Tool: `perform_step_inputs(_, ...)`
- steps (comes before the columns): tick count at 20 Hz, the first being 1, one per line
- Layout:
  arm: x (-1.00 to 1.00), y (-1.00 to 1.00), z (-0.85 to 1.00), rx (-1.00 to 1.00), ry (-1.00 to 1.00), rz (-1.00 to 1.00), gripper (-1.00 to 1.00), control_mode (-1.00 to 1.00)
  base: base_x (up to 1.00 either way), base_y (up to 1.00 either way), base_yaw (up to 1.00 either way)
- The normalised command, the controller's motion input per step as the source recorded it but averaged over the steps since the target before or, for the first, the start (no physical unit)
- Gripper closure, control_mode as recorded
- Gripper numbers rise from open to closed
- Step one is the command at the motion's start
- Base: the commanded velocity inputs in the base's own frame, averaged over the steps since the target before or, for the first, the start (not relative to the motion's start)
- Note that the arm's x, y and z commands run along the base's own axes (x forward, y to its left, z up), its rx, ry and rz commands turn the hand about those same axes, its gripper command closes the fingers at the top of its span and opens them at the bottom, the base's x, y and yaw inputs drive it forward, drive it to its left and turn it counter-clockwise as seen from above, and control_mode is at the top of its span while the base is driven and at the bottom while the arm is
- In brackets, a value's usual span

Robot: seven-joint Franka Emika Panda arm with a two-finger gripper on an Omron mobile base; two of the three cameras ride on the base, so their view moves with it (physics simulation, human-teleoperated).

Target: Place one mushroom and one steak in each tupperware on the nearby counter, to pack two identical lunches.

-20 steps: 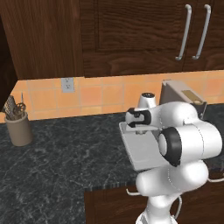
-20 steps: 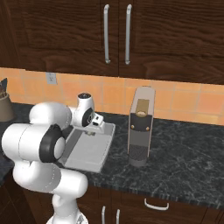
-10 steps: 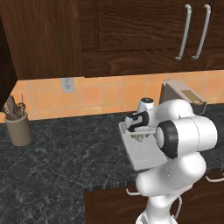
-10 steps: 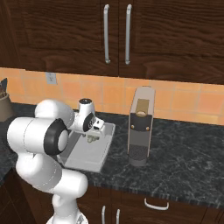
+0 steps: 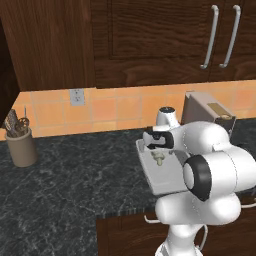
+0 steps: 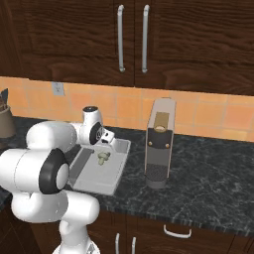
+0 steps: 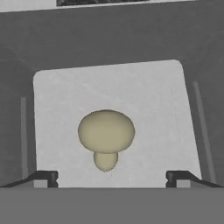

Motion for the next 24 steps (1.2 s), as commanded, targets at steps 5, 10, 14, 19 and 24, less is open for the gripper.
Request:
perform_step_inputs(5, -0.80, 0.08, 0.41, 0.00, 0.00, 0.00, -1.00, -1.00, 0.00, 0.00, 0.00)
perform_step_inputs(10, -0.77, 0.03, 0.31, 0.00, 0.01, 0.00, -1.00, -1.00, 0.00, 0.00, 0.00)
perform_step_inputs(14, -0.83, 0.00, 0.23, 0.00, 0.00, 0.00, -1.00, -1.00, 0.00, 0.00, 0.00)
perform_step_inputs(19, -0.61, 0.01, 0.01, 0.00, -0.13, 0.08, -1.00, -1.00, 0.00, 0.00, 0.00)
perform_step_inputs(24, -0.11, 0.00, 0.00, 0.00, -0.09, 0.02, -1.00, -1.00, 0.00, 0.00, 0.00)
